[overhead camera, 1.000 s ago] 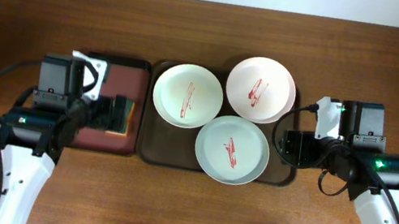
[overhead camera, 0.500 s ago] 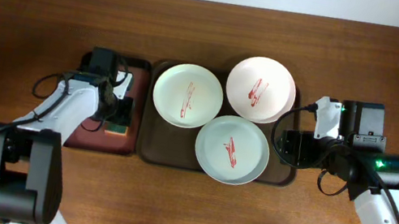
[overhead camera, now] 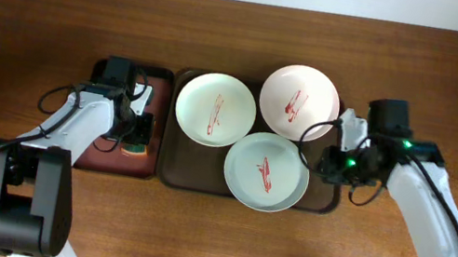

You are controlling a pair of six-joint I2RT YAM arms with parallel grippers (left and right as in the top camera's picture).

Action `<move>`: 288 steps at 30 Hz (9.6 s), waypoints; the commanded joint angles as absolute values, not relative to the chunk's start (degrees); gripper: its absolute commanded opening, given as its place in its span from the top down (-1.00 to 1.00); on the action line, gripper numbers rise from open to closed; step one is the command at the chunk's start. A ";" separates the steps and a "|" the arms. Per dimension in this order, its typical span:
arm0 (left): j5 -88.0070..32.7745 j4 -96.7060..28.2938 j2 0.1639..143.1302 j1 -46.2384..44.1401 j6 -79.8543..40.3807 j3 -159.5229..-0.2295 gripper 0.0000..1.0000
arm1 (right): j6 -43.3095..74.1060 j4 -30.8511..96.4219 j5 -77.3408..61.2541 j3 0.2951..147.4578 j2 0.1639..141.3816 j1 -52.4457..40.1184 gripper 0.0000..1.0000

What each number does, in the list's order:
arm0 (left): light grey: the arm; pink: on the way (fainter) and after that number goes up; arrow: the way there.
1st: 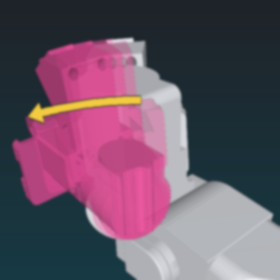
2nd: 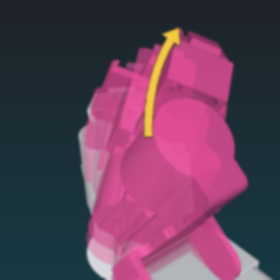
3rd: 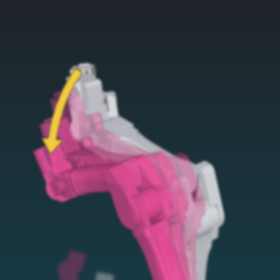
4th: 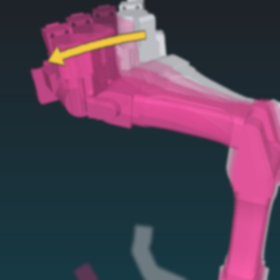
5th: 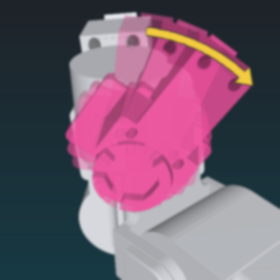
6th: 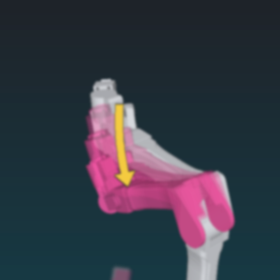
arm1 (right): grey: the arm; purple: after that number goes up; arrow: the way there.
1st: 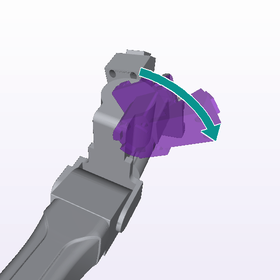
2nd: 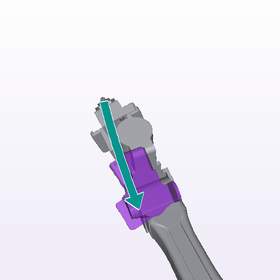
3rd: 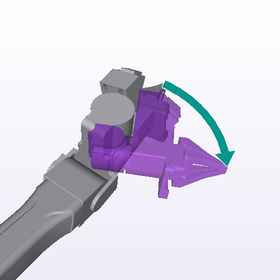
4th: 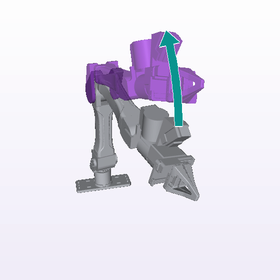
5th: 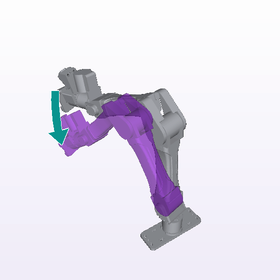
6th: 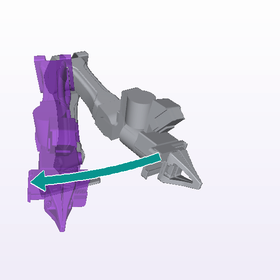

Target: Clean dirty plates on tray and stack at the side

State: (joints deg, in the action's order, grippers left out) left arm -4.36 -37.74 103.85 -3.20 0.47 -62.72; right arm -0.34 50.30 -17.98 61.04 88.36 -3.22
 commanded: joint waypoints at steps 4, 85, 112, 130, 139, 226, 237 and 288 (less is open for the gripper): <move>-5.19 -37.06 104.53 -3.27 0.89 -61.95 1.00 | -0.60 47.53 -23.40 61.80 101.47 -3.81 0.60; -37.47 -40.53 97.06 -3.36 -0.16 -66.39 1.00 | 6.48 44.14 -19.25 59.09 101.73 -6.79 0.92; -27.11 -21.76 112.57 -30.02 -43.77 -66.39 1.00 | 6.46 44.97 -19.25 59.09 101.73 -6.79 0.92; 3.46 -40.82 97.78 -4.19 -0.51 -67.55 1.00 | 6.48 45.01 -19.25 59.09 101.73 -6.79 0.92; 5.63 -36.60 106.08 -4.34 -0.56 -67.55 -0.21 | 6.48 44.99 -19.25 59.09 101.73 -6.79 0.92; -1.78 -56.05 108.95 -3.97 -0.60 -77.93 -0.99 | 18.46 44.71 -5.89 68.05 97.69 32.03 0.92; -1.78 -56.05 108.95 -3.97 -0.60 -77.93 -0.99 | 1.80 38.11 -26.68 69.19 99.57 1.30 0.06; -5.76 -42.44 84.44 -3.09 -0.82 -74.52 1.00 | 27.24 39.05 -1.87 69.78 109.91 -24.36 0.92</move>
